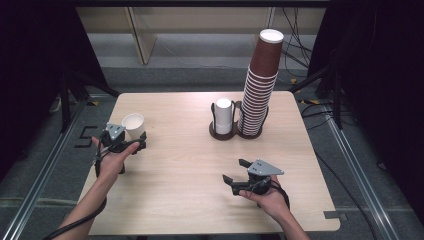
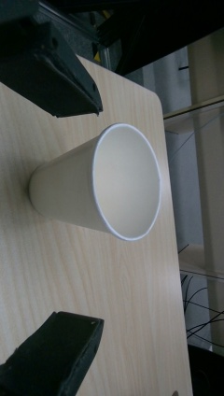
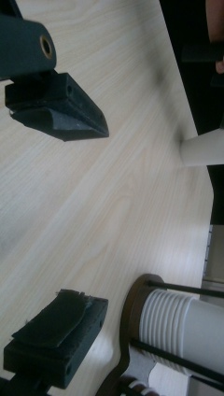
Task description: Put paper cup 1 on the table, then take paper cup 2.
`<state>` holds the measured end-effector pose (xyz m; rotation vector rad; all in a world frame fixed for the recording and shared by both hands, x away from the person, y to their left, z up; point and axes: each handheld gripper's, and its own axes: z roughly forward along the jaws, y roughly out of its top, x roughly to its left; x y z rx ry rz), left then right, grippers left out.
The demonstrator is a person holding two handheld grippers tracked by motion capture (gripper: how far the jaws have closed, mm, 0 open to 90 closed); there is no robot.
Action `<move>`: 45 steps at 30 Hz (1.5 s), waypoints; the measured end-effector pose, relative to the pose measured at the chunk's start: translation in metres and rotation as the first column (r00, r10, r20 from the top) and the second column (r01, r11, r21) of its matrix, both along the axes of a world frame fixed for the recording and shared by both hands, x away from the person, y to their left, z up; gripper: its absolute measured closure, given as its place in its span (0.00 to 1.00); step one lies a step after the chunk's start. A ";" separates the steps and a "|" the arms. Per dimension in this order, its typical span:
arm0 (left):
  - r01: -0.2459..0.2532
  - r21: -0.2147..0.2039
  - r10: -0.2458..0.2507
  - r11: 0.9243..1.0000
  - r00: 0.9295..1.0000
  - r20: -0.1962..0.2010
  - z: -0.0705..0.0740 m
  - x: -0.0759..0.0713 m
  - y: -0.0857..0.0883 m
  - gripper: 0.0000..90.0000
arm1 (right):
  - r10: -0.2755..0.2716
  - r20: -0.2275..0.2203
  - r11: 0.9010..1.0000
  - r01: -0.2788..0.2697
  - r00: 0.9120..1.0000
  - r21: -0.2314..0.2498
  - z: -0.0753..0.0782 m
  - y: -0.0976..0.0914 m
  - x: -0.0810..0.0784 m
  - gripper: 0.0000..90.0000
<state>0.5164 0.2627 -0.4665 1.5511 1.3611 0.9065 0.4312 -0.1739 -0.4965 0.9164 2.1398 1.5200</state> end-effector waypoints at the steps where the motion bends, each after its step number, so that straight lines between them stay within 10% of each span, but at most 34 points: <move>1: 0.005 0.007 -0.005 1.000 1.000 0.006 0.003 -0.003 0.000 0.00 | 0.000 0.012 1.000 0.000 1.000 0.005 -0.001 -0.001 0.001 0.18; 15: 0.066 0.038 -0.071 0.997 0.987 0.148 0.045 -0.032 -0.028 0.00 | -0.085 0.038 0.996 0.083 0.996 0.040 0.018 -0.009 0.005 0.18; 21: 0.163 0.022 -0.163 0.986 0.959 0.231 0.047 -0.041 -0.056 0.00 | -0.122 0.050 0.992 0.120 0.991 0.042 0.025 -0.011 0.011 0.18; 45: 0.416 0.065 -0.417 0.907 0.868 0.269 0.070 -0.018 -0.166 0.00 | -0.323 0.109 0.944 0.312 0.940 0.112 0.090 -0.041 0.042 0.17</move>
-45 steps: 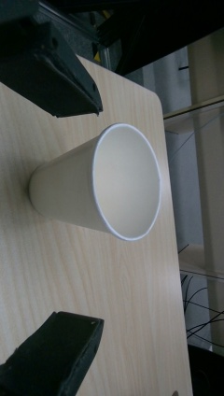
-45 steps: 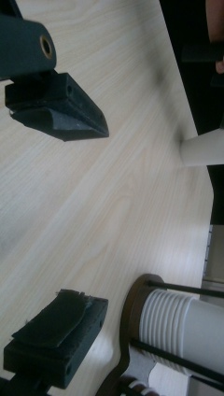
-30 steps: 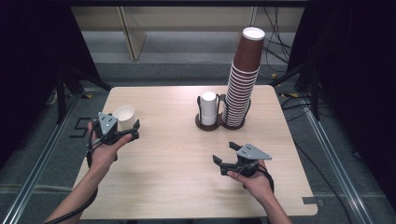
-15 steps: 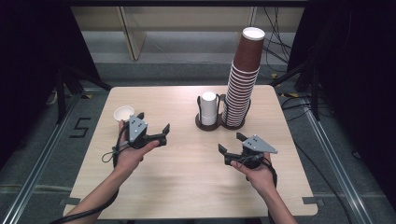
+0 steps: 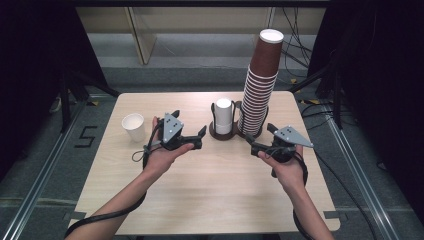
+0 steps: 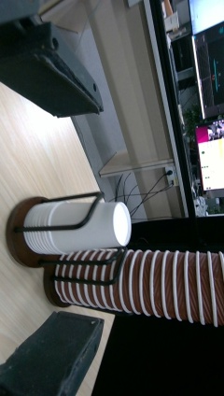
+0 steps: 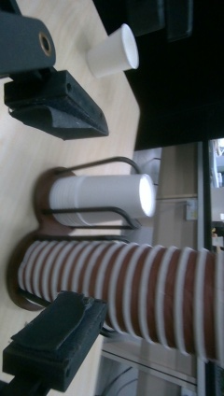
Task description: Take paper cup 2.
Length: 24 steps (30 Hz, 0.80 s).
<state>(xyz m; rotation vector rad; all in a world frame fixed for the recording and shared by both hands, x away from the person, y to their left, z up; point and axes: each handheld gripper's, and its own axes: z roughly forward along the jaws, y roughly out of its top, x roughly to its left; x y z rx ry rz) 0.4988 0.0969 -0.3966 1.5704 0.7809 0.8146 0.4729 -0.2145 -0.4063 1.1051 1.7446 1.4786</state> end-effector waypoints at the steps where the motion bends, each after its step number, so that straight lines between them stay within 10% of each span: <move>1: 0.007 0.005 -0.007 1.000 1.000 0.000 0.001 0.003 -0.004 0.00 | -0.007 0.011 1.000 0.007 1.000 -0.016 0.003 -0.002 0.002 0.17; 24: 0.156 -0.002 -0.156 0.988 0.988 0.007 0.053 0.063 -0.112 0.00 | -0.124 0.138 0.992 0.126 0.983 -0.002 0.126 -0.007 0.078 0.08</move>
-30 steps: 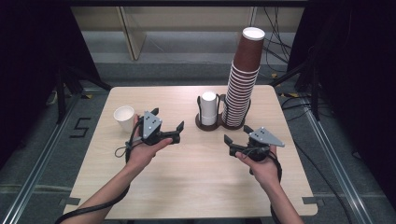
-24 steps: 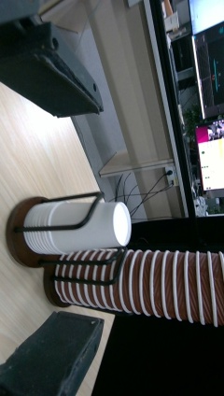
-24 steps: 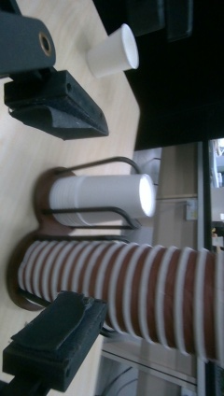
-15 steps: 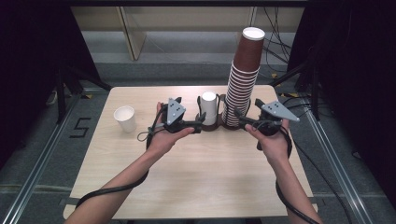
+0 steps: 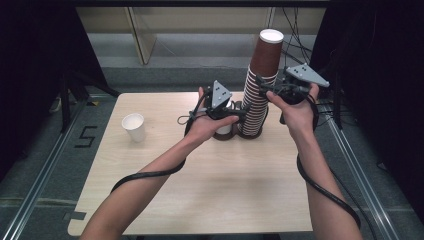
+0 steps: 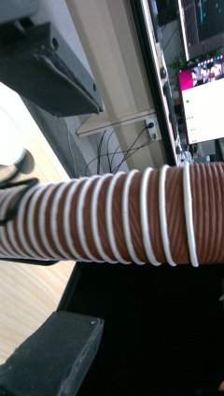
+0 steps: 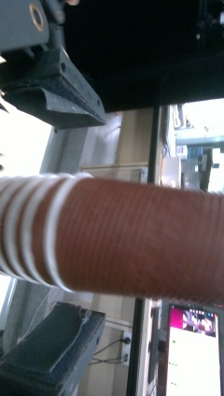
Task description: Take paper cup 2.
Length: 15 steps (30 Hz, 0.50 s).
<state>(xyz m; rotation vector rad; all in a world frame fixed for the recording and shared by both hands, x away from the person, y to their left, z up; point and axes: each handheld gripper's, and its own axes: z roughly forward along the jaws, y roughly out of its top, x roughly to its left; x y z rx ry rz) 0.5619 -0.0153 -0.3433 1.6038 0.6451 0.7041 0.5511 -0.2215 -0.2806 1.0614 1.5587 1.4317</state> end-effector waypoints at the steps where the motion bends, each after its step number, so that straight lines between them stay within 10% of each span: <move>1: 0.000 0.001 0.000 1.000 1.000 -0.004 0.002 0.004 -0.004 0.00 | -0.005 -0.004 1.000 0.005 1.000 0.005 0.002 0.000 0.003 0.06; 15: 0.003 -0.029 -0.004 1.000 0.999 -0.049 0.018 0.047 -0.036 0.00 | -0.011 -0.059 0.999 0.009 0.998 -0.041 0.039 0.008 0.046 0.01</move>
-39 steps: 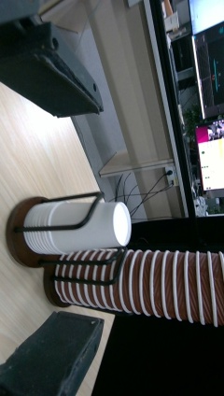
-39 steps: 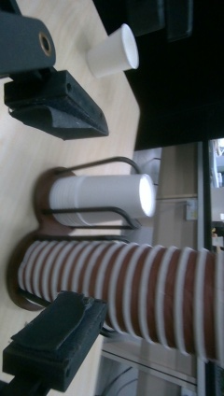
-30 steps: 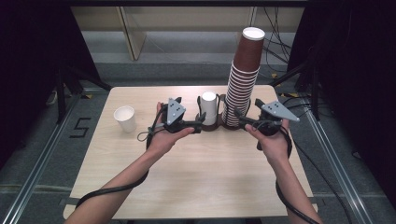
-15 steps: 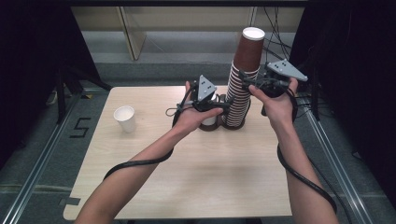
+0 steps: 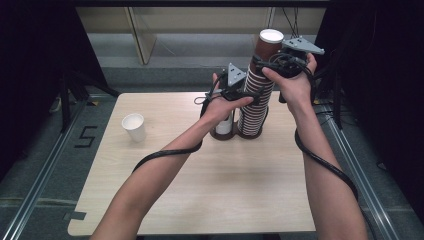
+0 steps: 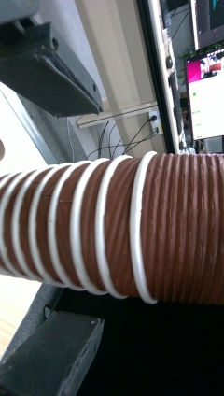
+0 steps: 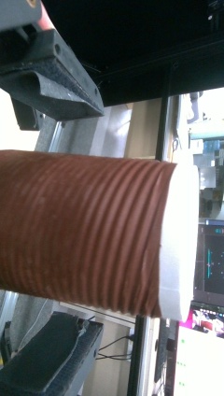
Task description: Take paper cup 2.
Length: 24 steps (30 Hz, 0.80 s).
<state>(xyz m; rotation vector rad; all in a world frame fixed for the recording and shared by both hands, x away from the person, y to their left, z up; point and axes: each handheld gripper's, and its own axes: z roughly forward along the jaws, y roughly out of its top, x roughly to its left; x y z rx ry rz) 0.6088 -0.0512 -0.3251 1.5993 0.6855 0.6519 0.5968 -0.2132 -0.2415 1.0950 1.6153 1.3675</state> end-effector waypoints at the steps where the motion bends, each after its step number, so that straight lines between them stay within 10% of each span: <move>1: 0.000 0.000 0.000 1.000 1.000 0.000 0.000 0.000 0.000 0.00 | 0.000 0.000 1.000 0.000 1.000 0.000 0.000 0.000 0.000 0.01; 24: 0.043 -0.016 -0.043 0.999 0.999 -0.009 0.005 0.019 -0.022 0.07 | -0.013 -0.057 0.997 0.017 0.998 0.073 -0.001 0.003 0.023 0.18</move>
